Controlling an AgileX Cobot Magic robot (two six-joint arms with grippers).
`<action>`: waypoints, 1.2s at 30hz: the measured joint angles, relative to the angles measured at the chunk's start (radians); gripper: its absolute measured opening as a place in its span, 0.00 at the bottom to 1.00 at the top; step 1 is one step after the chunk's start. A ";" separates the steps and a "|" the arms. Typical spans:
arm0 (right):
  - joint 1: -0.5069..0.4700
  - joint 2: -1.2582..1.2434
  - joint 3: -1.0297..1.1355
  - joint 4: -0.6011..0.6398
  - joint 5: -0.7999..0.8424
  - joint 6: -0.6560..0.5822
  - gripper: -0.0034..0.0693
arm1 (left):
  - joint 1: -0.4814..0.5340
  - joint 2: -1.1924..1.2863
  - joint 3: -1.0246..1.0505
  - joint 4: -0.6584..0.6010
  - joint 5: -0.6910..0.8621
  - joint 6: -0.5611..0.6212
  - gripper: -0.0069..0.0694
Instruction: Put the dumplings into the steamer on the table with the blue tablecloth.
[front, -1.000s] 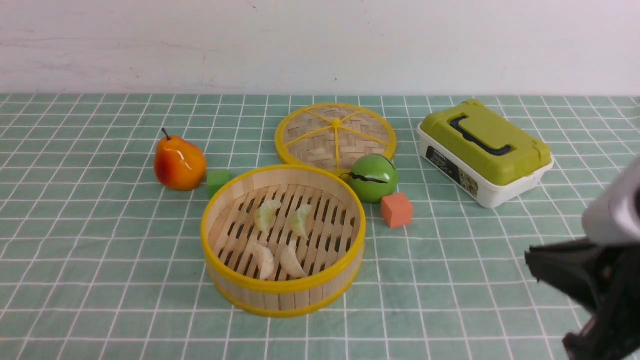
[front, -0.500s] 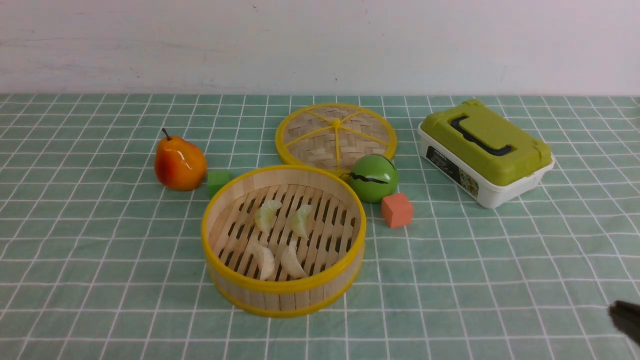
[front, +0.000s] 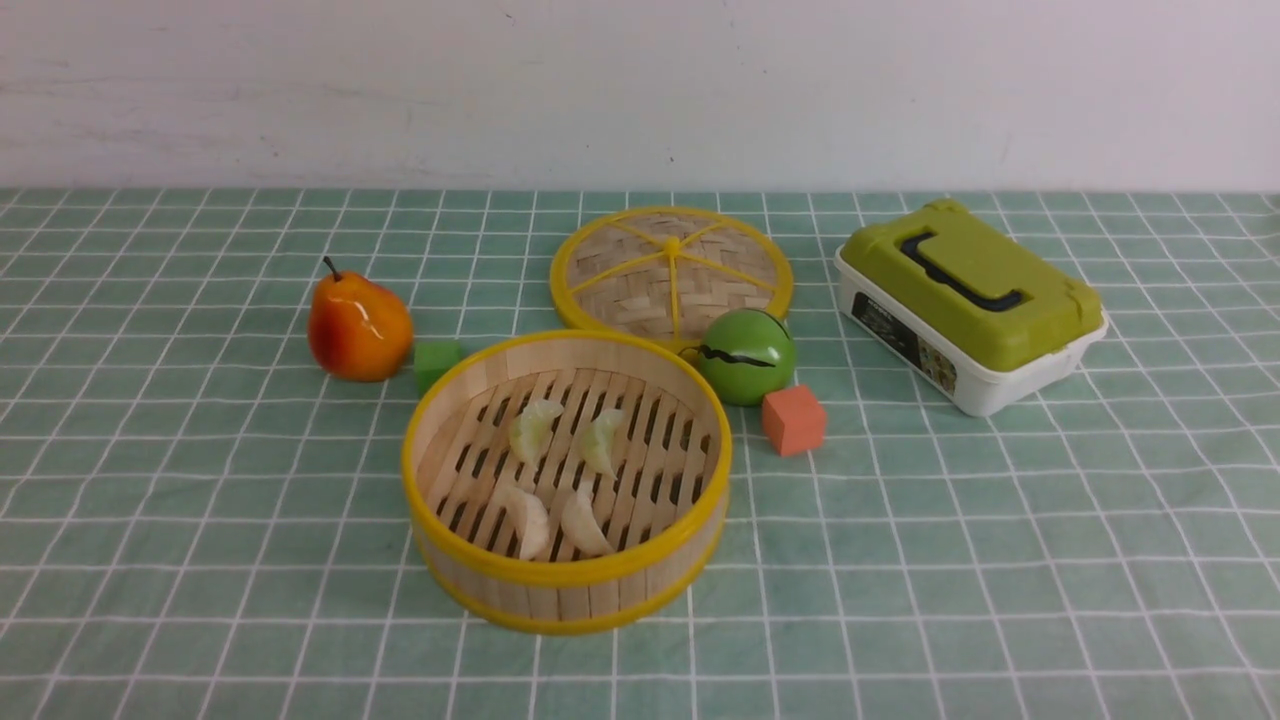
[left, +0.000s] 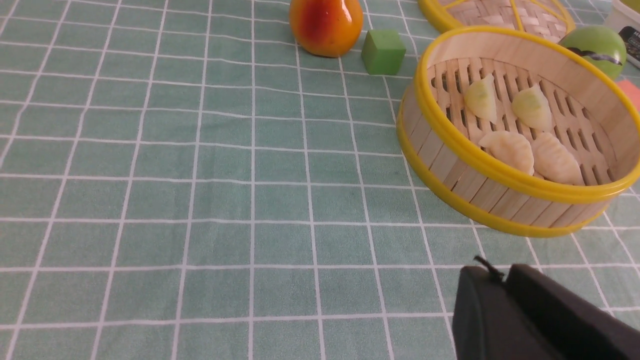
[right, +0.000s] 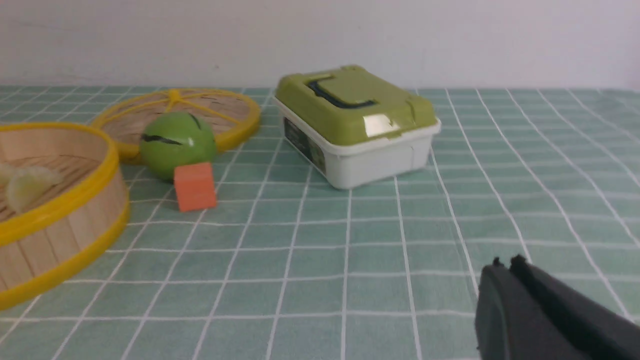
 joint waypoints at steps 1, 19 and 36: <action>-0.026 0.000 0.005 0.059 0.005 -0.022 0.04 | 0.000 0.000 0.000 0.000 0.000 0.000 0.16; -0.103 0.000 0.001 0.239 0.181 -0.261 0.04 | 0.000 0.000 0.000 0.000 0.000 0.000 0.19; -0.103 0.000 0.001 0.239 0.182 -0.261 0.07 | 0.000 0.000 0.000 0.000 0.000 0.000 0.21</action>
